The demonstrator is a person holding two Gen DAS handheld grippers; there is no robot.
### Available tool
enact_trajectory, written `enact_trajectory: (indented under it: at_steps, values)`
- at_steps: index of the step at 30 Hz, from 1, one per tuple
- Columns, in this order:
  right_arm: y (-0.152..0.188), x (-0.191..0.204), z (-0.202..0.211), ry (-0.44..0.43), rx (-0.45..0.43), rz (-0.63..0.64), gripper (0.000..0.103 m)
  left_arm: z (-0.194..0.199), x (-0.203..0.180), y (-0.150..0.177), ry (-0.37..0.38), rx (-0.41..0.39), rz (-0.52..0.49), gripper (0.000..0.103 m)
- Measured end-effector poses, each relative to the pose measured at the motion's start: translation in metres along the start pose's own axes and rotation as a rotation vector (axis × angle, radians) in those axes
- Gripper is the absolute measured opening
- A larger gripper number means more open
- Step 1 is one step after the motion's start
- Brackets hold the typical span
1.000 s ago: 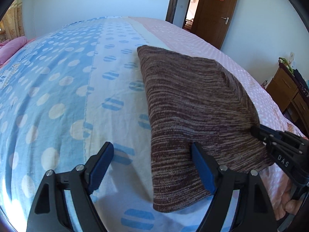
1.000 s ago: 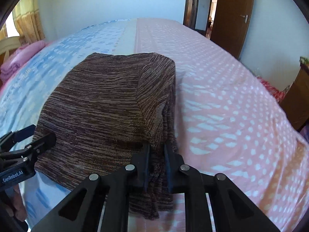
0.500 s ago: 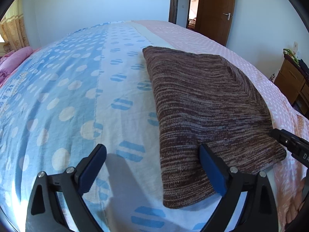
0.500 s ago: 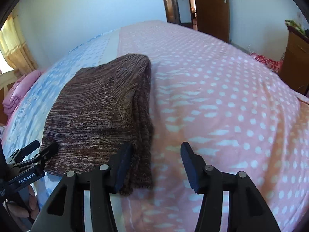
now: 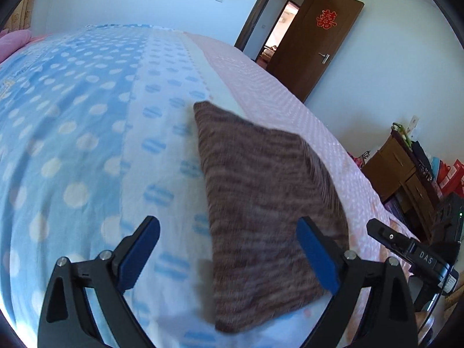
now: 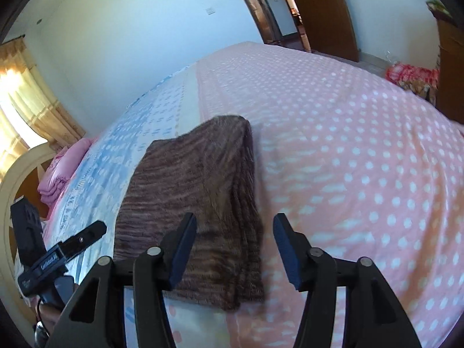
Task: Fold small clothes
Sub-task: 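Open both tools and withdraw from the folded sweater bundle, then grasp the folded sweater end with both tools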
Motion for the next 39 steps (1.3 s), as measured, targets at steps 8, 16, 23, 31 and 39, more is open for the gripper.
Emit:
enact_trajectory:
  at_steps: [8, 16, 23, 31, 39]
  values:
    - [-0.041, 0.001, -0.062, 0.038, 0.048, 0.012, 0.075, -0.063, 0.000, -0.029, 0.059, 0.077, 0.104, 0.090]
    - [-0.034, -0.001, -0.095, 0.046, 0.058, 0.039, 0.075, -0.094, -0.004, -0.024, -0.038, 0.094, 0.018, 0.088]
    - [-0.030, 0.001, -0.096, 0.043, 0.039, 0.054, 0.075, -0.097, -0.007, -0.020, -0.075, 0.072, -0.032, 0.088]
    - [-0.019, 0.030, -0.100, 0.013, 0.055, 0.182, 0.075, -0.095, -0.010, -0.018, -0.071, 0.067, -0.045, 0.090]
    - [-0.023, 0.024, -0.108, 0.007, 0.053, 0.127, 0.075, -0.099, -0.012, -0.018, -0.092, 0.070, -0.062, 0.090]
Point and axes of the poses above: each gripper's, at about its wrist camera, not at the fingertips, and z roughly against the way its jaws point, x to its left, y to its underside, the point moved 6 cm from there along -z, roughly the way its jaws point, and after that the axes turned 7 degrees about y, right-handed, at the moved point
